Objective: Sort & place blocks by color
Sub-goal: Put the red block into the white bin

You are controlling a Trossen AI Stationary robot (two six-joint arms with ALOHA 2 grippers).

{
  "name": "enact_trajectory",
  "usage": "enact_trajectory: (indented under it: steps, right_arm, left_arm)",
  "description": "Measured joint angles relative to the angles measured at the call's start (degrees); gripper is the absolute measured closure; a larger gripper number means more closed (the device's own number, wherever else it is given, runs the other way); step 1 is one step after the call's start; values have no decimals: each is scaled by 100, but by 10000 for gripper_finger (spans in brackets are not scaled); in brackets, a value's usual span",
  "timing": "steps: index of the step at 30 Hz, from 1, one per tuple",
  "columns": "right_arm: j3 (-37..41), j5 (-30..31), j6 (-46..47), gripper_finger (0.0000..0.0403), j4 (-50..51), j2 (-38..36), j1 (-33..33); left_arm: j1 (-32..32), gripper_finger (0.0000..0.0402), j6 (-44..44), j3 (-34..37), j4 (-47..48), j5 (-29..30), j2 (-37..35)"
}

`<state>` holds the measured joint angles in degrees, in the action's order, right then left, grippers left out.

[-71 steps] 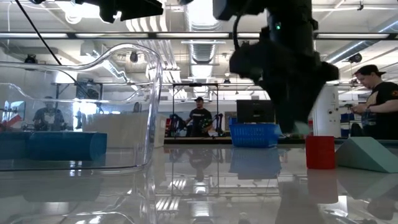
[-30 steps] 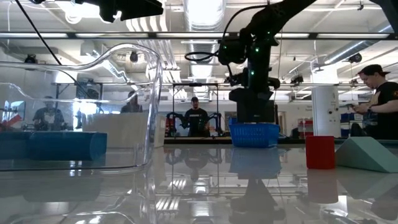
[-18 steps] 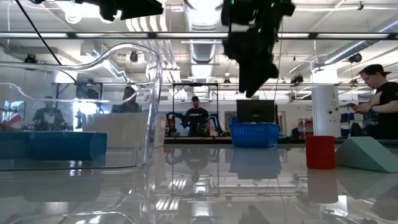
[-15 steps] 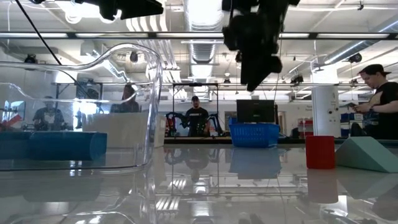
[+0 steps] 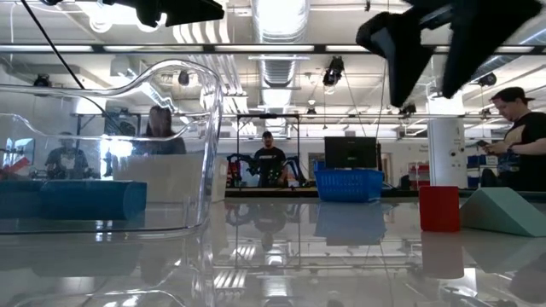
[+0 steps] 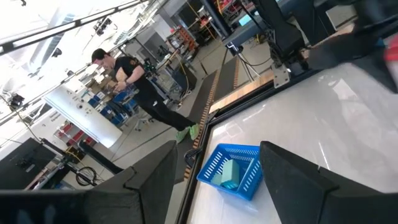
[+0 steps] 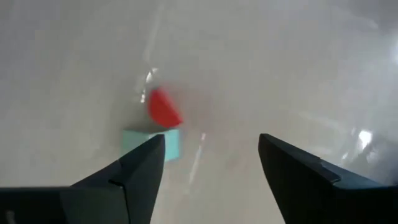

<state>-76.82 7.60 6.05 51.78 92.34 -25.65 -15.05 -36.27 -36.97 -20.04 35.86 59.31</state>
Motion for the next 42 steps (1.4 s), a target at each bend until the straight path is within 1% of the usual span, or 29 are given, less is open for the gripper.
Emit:
enact_trajectory:
  steps: [2,5,13,15,18,27,29,33,40,42]
  right_arm:
    - [0,98,-129,145,-80,134,-192]
    - [-2,138,-23,144,-213,347,-297]
    - [-63,93,-73,171,-476,759,-286]
    - [-63,-31,-75,175,-472,863,-284]
    - [-63,-146,-65,178,-530,1015,-284]
    - [-63,-156,-223,180,-619,1424,-240]
    - [-63,-157,-247,187,-642,1457,-217]
    - [-63,-157,-302,224,-712,1462,-205]
    - [-63,-201,-205,327,-758,1451,-148]
    - [-63,-281,-153,330,-758,1449,-104]
  left_arm:
    - [0,189,0,0,0,0,0]
    - [0,189,0,0,1,0,0]
    - [0,189,0,0,0,1,0]
    - [0,189,-1,0,1,0,0]
    - [0,189,-2,0,-1,0,0]
    - [2,189,-2,2,-1,0,0]
    - [2,189,-2,2,1,0,0]
    - [2,189,-2,2,1,0,0]
    - [4,189,-4,2,0,0,0]
    - [4,189,-4,2,0,0,0]
